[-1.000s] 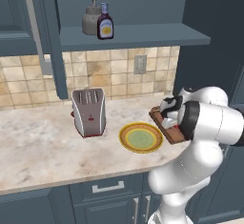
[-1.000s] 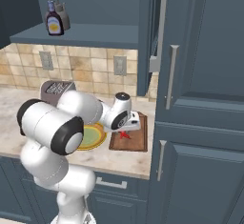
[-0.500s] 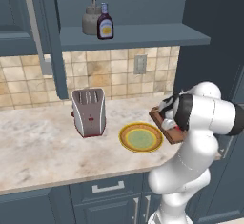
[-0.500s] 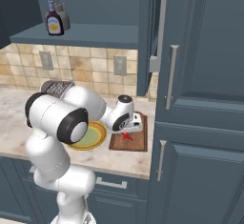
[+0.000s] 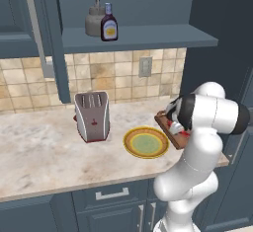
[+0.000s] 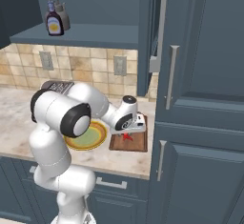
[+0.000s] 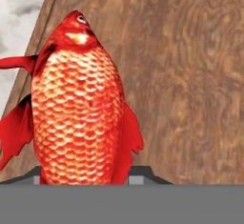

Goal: Pick the fish from the plate and place it on the cutting board. Then pick the condiment bottle from the cabinet and place it next to the cutting board.

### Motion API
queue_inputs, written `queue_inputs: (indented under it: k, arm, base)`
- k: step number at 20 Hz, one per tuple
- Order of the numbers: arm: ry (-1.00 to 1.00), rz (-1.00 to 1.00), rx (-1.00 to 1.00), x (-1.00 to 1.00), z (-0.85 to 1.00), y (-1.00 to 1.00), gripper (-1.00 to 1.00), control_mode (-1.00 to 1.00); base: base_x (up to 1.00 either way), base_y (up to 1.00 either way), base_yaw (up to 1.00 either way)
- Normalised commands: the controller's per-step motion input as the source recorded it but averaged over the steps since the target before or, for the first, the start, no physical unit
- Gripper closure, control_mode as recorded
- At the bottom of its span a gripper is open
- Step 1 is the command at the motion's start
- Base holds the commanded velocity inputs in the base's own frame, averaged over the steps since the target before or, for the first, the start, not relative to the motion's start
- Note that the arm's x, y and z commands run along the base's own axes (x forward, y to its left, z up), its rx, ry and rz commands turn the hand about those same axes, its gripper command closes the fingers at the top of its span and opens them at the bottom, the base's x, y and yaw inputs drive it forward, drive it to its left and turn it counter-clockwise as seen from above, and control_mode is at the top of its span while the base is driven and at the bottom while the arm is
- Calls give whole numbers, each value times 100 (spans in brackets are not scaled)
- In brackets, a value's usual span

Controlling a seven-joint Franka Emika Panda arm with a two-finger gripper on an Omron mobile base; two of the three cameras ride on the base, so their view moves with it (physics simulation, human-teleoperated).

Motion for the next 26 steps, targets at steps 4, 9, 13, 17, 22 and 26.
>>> queue_inputs:
  k: [4, 9, 13, 17, 22, 26]
  arm:
    - [0, 0, 0, 11, -27, 0, -100, -100]
    - [0, 0, 0, 0, 0, 0, -100, -100]
    - [0, 0, 0, 0, 8, 0, -100, -100]
    - [0, 0, 0, 0, 15, 0, -100, -100]
    - [0, 0, 1, 0, 32, 0, -100, -100]
    - [0, 0, 1, 0, 37, 0, -100, -100]
  base:
    - [0, 0, 0]
    - [0, 0, 0]
    - [0, 0, 0]
    - [0, 0, 0]
    - [0, 0, 0]
    - [0, 0, 0]
